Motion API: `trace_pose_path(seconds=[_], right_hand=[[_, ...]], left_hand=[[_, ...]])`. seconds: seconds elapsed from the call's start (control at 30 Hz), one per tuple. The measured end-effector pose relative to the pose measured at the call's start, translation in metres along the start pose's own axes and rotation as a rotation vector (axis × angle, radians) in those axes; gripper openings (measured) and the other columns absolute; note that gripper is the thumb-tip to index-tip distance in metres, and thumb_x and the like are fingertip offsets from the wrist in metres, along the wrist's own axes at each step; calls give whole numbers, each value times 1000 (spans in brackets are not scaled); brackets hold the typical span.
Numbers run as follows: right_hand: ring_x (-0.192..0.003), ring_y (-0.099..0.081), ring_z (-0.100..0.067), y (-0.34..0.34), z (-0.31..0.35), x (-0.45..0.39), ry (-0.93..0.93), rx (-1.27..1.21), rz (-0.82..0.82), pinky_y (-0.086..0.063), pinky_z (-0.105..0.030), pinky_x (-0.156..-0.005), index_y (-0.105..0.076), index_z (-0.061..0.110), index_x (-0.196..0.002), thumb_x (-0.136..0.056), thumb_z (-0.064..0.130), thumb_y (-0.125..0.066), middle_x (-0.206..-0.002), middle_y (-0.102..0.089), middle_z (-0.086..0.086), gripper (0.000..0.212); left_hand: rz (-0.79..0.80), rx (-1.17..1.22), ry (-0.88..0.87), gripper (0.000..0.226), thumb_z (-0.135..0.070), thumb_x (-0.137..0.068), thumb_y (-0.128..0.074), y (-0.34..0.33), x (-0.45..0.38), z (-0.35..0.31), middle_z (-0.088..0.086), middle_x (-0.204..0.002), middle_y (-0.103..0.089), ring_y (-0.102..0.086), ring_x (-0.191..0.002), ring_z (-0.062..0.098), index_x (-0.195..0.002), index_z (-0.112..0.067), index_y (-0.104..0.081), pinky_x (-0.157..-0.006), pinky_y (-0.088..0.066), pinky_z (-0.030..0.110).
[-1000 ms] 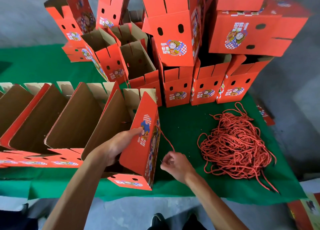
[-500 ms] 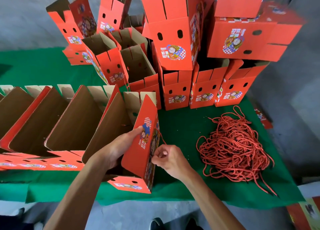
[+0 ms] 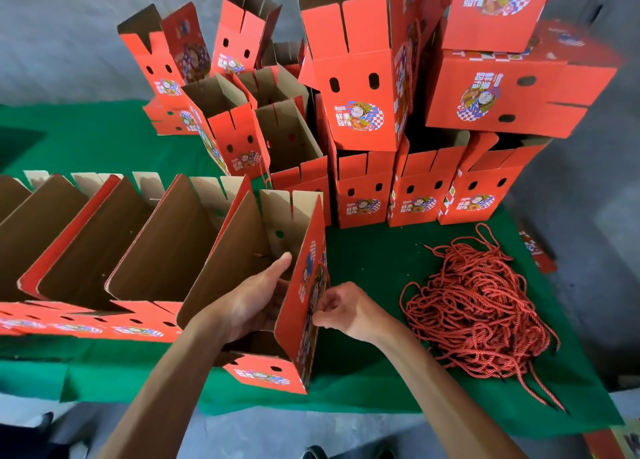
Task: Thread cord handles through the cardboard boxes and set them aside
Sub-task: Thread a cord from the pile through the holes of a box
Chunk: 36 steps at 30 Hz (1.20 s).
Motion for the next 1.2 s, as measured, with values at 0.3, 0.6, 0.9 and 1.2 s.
trace_pose_path(seconds=[0.3,0.6,0.9,1.2], right_hand=[[-70,-64,-2,-5,7,-2,14,123,63,-52,-28,-72,-61,19,-65,-69,32,-79,-66,-68,15,22],[-80,-68,-18,-4,-3,5,33,-204,-73,-58,-40,-83,-68,6,-83,-88,14,-76,-83,-74,-2,12],[-121,-55,5,-27,-21,34,90,36,-9,-45,-28,-106,-43,48,-137,-57,74,-87,-132,-58,23,94],[-114,-61,0,-12,-12,54,337,241,-386,-49,-20,-92,-59,43,-118,-85,60,-74,-121,-61,23,41]], left_hand=[[69,-219,-43,32,-38,-106,-51,0,-9,2,3,-110,-78,-74,-105,17,-122,-17,-70,-83,-62,30],[-212,-700,-161,30,-25,-101,-64,-6,-12,-10,11,-119,-67,-68,-109,22,-124,-8,-57,-98,-57,43],[-517,-810,-178,16,-21,-102,-60,19,-27,-27,11,-110,-70,-70,-97,26,-113,-9,-63,-86,-60,40],[-298,-924,-387,22,-25,-101,-58,-4,-26,-38,1,-106,-77,-72,-96,19,-114,-23,-75,-89,-58,38]])
Point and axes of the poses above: each hand's wrist, its own x-axis away from the middle knuckle, its own y-axis out of the back of the hand, z = x × y, the point moved 6 cm from there along -x, towards the middle knuckle
